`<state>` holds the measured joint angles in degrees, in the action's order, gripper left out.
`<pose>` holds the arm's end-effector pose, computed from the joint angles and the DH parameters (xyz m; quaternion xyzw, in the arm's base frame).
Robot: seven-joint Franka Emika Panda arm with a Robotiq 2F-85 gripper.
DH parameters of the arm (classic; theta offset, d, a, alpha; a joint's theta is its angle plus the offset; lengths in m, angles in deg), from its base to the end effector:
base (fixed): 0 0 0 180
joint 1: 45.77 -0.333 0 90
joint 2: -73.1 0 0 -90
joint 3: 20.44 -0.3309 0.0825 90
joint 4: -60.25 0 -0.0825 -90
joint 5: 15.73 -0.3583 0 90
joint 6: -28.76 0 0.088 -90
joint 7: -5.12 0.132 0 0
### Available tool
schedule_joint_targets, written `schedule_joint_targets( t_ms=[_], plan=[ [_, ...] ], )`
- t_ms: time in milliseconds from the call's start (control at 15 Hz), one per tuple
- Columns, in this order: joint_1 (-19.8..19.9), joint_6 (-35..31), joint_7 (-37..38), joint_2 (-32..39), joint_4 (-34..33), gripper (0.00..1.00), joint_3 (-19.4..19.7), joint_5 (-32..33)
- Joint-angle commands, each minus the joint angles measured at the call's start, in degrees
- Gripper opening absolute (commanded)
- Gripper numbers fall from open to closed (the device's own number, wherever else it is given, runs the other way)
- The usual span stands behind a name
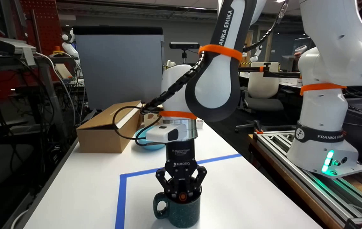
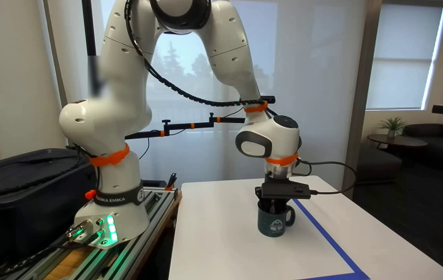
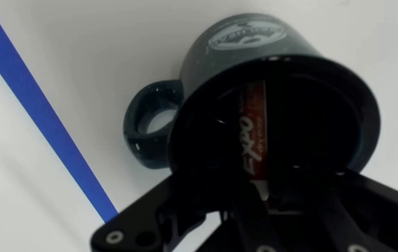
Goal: Remove the marker from the cup
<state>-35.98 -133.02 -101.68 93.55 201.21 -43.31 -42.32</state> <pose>0.4637 0.0987 0.1792 -0.6805 -0.7190 -0.1050 0.0948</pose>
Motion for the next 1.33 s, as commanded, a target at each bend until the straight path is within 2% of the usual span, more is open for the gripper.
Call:
schedule_joint_targets(
  t_ms=[0,267,600,733,1000,1267],
  plan=[
    [-0.88,1.67,2.07,-5.84,2.77,0.05,-1.62,0.13],
    [-3.62,3.51,4.48,-12.28,5.35,0.05,-2.25,-0.45],
    [-10.74,6.67,8.88,-20.12,6.90,0.05,0.58,1.07],
    [-14.06,7.53,11.18,-21.24,6.37,0.05,2.00,3.84],
    [-19.56,7.41,13.37,-17.15,2.41,0.05,3.03,12.62],
    [-22.17,3.43,12.68,-8.40,-1.98,0.05,3.59,23.76]
  ],
)
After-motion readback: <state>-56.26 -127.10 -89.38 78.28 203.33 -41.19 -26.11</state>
